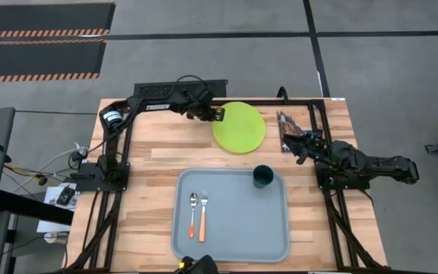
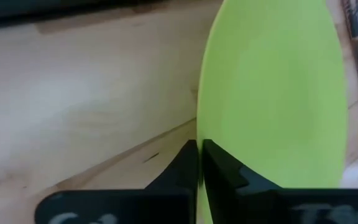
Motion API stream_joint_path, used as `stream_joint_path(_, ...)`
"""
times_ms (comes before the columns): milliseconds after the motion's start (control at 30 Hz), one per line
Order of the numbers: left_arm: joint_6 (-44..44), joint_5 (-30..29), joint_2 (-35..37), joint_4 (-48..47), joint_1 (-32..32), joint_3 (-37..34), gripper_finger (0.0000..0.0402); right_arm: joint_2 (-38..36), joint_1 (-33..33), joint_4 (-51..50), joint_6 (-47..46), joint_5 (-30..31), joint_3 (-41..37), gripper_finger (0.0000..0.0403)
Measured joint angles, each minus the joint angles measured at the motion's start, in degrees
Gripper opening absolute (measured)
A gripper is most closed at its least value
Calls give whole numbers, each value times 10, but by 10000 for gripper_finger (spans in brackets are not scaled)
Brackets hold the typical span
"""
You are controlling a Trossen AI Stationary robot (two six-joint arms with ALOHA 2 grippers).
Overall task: Pick and place plate/cup/fork/spoon on tray
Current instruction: Put the light green plate on the gray tray to the right of the yellow fork
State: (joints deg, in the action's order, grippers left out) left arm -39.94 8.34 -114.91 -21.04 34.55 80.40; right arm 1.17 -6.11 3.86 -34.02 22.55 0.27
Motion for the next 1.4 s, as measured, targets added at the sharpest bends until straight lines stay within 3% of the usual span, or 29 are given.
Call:
stream_joint_path(467,10,-31,70,0,6,0,2,0,0,0,0,0,0,175)
stream_joint_path(900,14,-22,112,17,5,1,0,0,-6,0,-14,20,0,177)
stream_joint_path(1233,17,-11,170,22,1,1,0,35,-44,1,-42,22,0,252)
stream_joint_path(1400,17,-12,206,18,-7,1,0,49,-54,1,-42,20,0,264)
